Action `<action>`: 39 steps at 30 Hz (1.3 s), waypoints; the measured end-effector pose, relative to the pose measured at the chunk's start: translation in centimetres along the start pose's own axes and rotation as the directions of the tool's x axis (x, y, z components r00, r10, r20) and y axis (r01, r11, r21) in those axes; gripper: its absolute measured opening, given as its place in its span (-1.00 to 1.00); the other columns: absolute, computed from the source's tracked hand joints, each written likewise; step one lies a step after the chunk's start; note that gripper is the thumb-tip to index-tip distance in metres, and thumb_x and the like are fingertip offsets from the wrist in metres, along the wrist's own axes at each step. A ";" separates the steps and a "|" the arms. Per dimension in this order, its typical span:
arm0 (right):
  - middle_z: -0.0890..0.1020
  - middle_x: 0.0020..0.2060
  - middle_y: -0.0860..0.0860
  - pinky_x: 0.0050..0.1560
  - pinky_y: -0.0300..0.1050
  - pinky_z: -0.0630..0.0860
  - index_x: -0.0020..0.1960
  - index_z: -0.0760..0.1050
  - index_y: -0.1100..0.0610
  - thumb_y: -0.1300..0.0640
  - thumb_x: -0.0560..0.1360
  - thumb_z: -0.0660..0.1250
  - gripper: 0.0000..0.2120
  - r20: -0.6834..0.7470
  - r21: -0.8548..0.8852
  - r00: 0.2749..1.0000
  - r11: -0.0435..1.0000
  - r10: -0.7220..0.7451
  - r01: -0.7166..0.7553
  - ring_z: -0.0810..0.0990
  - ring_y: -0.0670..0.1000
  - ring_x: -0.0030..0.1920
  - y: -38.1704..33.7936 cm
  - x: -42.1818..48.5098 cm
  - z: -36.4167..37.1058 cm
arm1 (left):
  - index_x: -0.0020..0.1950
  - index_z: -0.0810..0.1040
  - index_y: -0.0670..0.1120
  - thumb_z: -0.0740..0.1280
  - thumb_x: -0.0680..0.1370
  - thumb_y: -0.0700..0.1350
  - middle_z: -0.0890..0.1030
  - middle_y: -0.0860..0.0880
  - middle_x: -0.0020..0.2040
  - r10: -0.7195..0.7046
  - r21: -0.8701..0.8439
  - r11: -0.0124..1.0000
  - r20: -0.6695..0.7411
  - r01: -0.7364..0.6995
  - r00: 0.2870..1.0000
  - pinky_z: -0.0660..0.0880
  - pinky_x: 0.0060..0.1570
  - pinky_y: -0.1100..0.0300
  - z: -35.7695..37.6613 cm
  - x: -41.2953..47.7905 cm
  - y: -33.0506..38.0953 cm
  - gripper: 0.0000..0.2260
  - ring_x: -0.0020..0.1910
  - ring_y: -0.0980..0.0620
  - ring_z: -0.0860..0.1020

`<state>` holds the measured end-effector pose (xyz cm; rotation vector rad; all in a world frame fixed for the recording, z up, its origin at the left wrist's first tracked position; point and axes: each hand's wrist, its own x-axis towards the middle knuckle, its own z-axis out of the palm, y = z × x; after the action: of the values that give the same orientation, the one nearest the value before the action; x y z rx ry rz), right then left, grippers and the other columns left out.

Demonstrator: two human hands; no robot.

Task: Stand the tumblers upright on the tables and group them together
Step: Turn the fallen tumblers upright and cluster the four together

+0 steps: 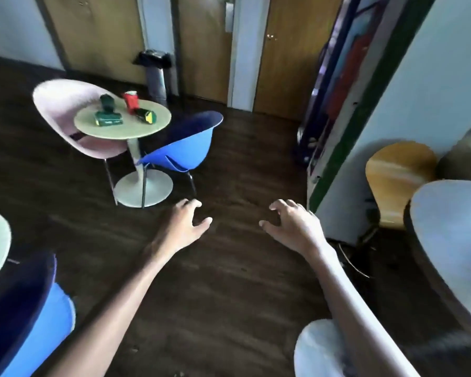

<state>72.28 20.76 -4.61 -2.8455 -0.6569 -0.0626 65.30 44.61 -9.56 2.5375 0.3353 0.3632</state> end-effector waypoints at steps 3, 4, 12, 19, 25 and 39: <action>0.53 0.18 -0.01 0.20 -0.03 0.38 0.29 0.40 -0.02 -0.25 0.43 0.28 -0.49 0.058 0.012 0.995 0.996 -0.084 0.083 0.47 0.04 0.26 -4.3 5.1 2.9 | 0.13 0.55 -0.27 0.46 0.43 -0.09 0.58 -0.27 0.06 -0.100 -0.041 0.994 0.009 0.100 0.995 0.40 0.10 0.08 -1.0 2.4 -5.4 -0.63 0.09 -0.22 0.54; 0.53 0.19 -0.01 0.20 -0.03 0.38 0.29 0.40 -0.02 -0.24 0.42 0.29 -0.48 0.077 0.022 0.992 0.995 -0.102 0.101 0.46 0.04 0.26 -5.7 6.7 3.7 | 0.13 0.55 -0.27 0.46 0.43 -0.08 0.58 -0.27 0.07 -0.130 -0.039 0.991 0.006 0.130 0.992 0.41 0.10 0.07 -1.5 3.1 -7.0 -0.63 0.10 -0.23 0.54; 0.53 0.21 -0.02 0.20 0.00 0.39 0.29 0.41 -0.04 -0.27 0.40 0.29 -0.46 0.173 0.088 0.961 0.975 -0.216 0.203 0.49 0.05 0.24 -14.5 18.5 9.1 | 0.11 0.56 -0.20 0.39 0.43 0.06 0.59 -0.16 0.07 -0.217 0.022 0.976 -0.032 0.218 0.976 0.43 0.03 0.08 -4.4 9.2 -16.2 -0.61 0.08 -0.15 0.54; 0.54 0.20 -0.05 0.19 -0.03 0.38 0.26 0.43 -0.04 -0.24 0.40 0.31 -0.50 0.201 0.146 0.939 0.956 -0.280 0.254 0.48 0.04 0.23 -18.0 30.2 13.0 | 0.16 0.54 -0.15 0.39 0.46 0.05 0.59 -0.11 0.08 -0.284 0.127 0.948 -0.087 0.293 0.955 0.31 -0.16 0.20 -4.9 18.0 -21.7 -0.63 0.07 -0.10 0.55; 0.54 0.21 -0.04 0.20 -0.02 0.37 0.30 0.41 -0.01 -0.19 0.45 0.29 -0.52 0.212 0.172 0.903 0.924 -0.373 0.342 0.48 0.04 0.23 -20.0 43.0 14.7 | 0.17 0.53 -0.12 0.31 0.48 0.12 0.59 -0.10 0.08 -0.340 0.217 0.904 -0.154 0.368 0.928 0.42 -0.08 0.12 -5.1 28.2 -25.5 -0.60 0.08 -0.10 0.55; 0.53 0.23 -0.04 0.13 -0.03 0.43 0.29 0.41 0.01 -0.19 0.47 0.29 -0.54 0.288 0.209 0.760 0.813 -0.582 0.544 0.50 0.05 0.22 -32.9 67.0 20.8 | 0.32 0.43 -0.02 0.24 0.50 0.20 0.63 -0.04 0.10 -0.518 0.329 0.747 -0.255 0.577 0.816 0.47 0.05 0.09 -9.6 44.7 -39.3 -0.53 0.12 -0.08 0.57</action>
<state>118.01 82.89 -12.12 -2.4557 -1.5272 0.3697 97.53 95.24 -15.05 2.6278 1.3056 0.2661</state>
